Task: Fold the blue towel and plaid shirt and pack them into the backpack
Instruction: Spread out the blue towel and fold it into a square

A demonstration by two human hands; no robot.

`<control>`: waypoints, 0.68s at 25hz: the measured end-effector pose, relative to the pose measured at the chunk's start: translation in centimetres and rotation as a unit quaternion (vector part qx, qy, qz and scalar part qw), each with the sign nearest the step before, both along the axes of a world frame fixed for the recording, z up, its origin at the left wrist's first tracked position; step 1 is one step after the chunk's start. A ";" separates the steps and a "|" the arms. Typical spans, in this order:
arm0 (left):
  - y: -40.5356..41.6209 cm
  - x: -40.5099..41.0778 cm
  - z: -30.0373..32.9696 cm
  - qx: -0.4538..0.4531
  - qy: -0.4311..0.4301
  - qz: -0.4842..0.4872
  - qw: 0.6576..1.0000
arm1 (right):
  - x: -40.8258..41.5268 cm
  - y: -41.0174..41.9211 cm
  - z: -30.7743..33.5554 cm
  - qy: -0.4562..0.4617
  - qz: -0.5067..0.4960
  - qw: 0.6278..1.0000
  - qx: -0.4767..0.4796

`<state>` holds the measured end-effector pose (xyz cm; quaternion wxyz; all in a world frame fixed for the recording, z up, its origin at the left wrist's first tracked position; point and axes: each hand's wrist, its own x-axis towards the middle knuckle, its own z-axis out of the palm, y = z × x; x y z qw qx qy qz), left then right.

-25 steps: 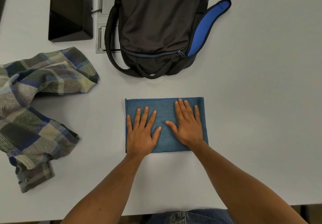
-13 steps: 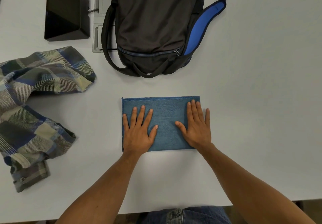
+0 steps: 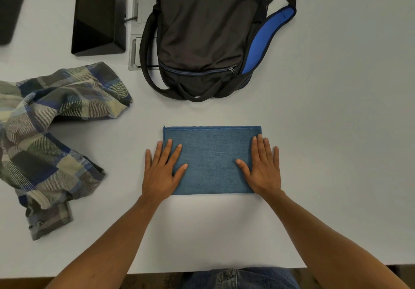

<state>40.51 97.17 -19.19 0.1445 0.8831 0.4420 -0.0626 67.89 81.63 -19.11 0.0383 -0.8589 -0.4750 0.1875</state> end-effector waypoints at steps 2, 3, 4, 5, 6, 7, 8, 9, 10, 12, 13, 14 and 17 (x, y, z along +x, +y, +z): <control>0.9 -0.8 0.1 -0.007 0.002 0.022 1.000 | -0.2 0.2 0.2 0.009 -0.012 1.000 0.010; 1.2 -1.2 0.1 -0.007 0.002 0.032 0.999 | -0.5 0.2 0.3 0.015 -0.031 0.999 0.018; 1.4 -1.7 0.0 -0.008 0.000 0.041 0.999 | -0.8 0.2 0.6 0.024 -0.058 0.998 0.031; 1.7 -2.3 -0.1 -0.009 -0.003 0.045 0.999 | -1.1 0.2 1.0 0.035 -0.093 0.994 0.047; 2.0 -2.7 -0.2 -0.008 -0.004 0.043 0.999 | -1.5 0.5 1.5 0.044 -0.130 0.988 0.064; 2.1 -3.0 -0.3 -0.005 -0.005 0.035 0.999 | -1.8 0.7 2.0 0.051 -0.165 0.982 0.079; 2.2 -3.2 -0.4 -0.001 -0.005 0.027 1.000 | -2.1 1.0 2.4 0.061 -0.198 0.975 0.085; 2.3 -3.3 -0.4 0.003 -0.007 0.021 1.000 | -2.3 1.4 2.7 0.078 -0.231 0.966 0.083; 2.3 -3.3 -0.4 0.006 -0.009 0.018 1.000 | -2.4 1.8 2.9 0.101 -0.266 0.956 0.074; 2.4 -3.2 -0.4 0.007 -0.010 0.016 1.000 | -2.2 2.3 3.4 0.149 -0.323 0.933 0.061; 2.4 -3.2 -0.4 0.008 -0.010 0.015 1.000 | -2.1 2.4 3.5 0.165 -0.335 0.925 0.064; 2.4 -3.3 -0.4 0.010 -0.009 0.014 1.000 | -2.0 2.4 3.7 0.177 -0.340 0.921 0.070; 2.5 -3.3 -0.5 0.009 -0.010 0.017 1.000 | -2.0 2.7 4.8 0.189 -0.348 0.914 0.091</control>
